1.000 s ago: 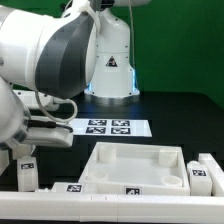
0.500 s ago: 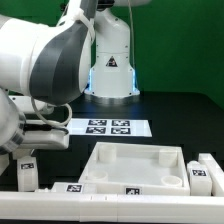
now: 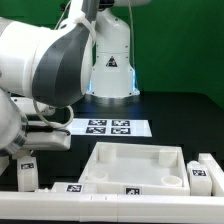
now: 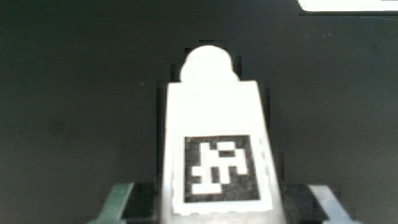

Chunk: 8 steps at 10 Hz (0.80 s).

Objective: Assemble one leg

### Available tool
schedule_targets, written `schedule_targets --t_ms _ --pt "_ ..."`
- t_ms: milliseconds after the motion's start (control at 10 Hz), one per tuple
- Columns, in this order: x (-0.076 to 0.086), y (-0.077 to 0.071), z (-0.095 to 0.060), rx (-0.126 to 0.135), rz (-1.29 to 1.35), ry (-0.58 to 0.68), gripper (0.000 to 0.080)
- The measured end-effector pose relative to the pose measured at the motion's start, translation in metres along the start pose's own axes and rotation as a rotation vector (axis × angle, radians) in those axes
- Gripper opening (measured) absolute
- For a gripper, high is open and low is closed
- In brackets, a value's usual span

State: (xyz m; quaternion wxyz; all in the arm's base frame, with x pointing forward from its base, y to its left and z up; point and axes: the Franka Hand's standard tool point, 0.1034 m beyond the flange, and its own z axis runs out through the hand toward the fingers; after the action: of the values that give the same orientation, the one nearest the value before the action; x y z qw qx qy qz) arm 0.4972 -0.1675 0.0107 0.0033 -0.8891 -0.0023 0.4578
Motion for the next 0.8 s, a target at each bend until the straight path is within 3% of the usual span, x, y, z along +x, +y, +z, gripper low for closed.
schedule_targets --t_ms 300,600,800 --pt "-0.008 -0.015 -0.018 -0.018 -0.008 0.012 0.0281" --pt "-0.038 -0.057 -0.062 -0.057 0.008 0.073 0.0281" --pt "-0.036 -0.057 -0.061 -0.060 0.003 0.095 0.0282"
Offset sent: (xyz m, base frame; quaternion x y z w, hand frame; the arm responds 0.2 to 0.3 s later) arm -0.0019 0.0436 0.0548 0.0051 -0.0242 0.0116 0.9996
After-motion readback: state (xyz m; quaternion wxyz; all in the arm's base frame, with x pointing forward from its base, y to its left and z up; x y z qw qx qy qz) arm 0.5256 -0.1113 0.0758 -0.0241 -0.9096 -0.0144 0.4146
